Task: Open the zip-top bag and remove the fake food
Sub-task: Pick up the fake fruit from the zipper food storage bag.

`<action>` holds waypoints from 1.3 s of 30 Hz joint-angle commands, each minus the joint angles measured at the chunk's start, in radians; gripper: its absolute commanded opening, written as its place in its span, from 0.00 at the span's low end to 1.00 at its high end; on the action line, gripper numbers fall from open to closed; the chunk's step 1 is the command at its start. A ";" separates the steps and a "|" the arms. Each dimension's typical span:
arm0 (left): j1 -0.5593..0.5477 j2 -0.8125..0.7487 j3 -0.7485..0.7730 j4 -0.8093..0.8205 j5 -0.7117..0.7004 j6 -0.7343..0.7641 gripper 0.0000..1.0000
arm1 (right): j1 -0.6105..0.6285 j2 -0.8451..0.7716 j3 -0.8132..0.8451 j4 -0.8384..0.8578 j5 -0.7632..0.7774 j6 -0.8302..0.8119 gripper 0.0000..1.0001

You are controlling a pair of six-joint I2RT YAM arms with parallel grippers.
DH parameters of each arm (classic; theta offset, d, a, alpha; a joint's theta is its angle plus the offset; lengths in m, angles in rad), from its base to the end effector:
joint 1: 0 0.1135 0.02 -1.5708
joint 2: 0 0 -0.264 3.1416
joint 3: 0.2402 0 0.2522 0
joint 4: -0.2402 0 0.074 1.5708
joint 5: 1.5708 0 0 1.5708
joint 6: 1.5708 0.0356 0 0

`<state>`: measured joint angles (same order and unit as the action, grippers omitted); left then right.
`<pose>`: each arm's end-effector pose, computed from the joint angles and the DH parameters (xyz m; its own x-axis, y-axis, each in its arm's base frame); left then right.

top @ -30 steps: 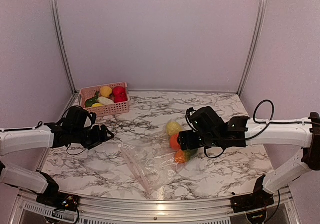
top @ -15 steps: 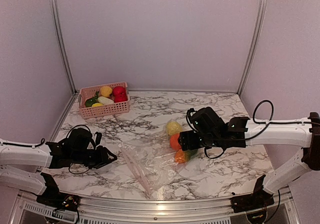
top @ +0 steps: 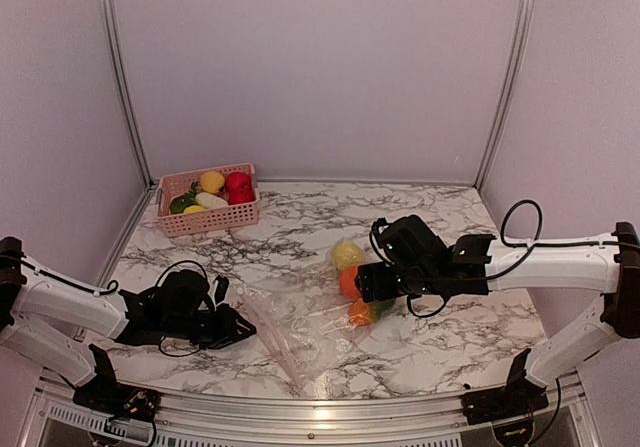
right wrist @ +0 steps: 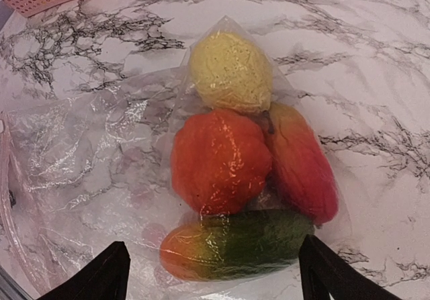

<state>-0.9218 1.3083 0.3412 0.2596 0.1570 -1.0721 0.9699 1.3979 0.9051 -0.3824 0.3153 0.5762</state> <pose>0.1303 -0.1810 0.1299 -0.9420 -0.1934 -0.2742 0.0657 0.6950 -0.7160 0.1719 0.2312 0.2277 -0.7300 -0.1488 -0.6671 -0.3269 0.9332 0.1495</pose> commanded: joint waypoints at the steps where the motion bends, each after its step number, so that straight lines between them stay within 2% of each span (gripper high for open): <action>1: -0.022 0.047 0.055 0.094 0.005 -0.014 0.20 | -0.010 0.011 0.017 -0.012 -0.002 0.010 0.85; 10: -0.059 0.131 0.077 0.176 0.016 -0.050 0.17 | -0.011 0.021 0.021 -0.019 0.010 0.008 0.85; 19: -0.063 0.236 0.070 0.337 0.030 -0.129 0.18 | -0.052 0.051 0.014 0.006 0.005 -0.008 0.84; 23: -0.063 0.270 0.067 0.341 0.004 -0.155 0.15 | -0.083 0.080 0.005 0.032 -0.019 -0.017 0.76; 28: -0.063 0.261 0.065 0.266 -0.040 -0.148 0.15 | -0.085 0.104 -0.002 0.030 -0.015 -0.017 0.60; 39: -0.064 0.250 0.075 0.222 -0.048 -0.128 0.15 | -0.109 0.196 -0.023 0.051 -0.004 -0.007 0.41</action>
<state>-0.9794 1.5707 0.3973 0.5175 0.1287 -1.2156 0.8749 1.5532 0.8833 -0.3458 0.3069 0.5663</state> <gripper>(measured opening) 0.147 0.439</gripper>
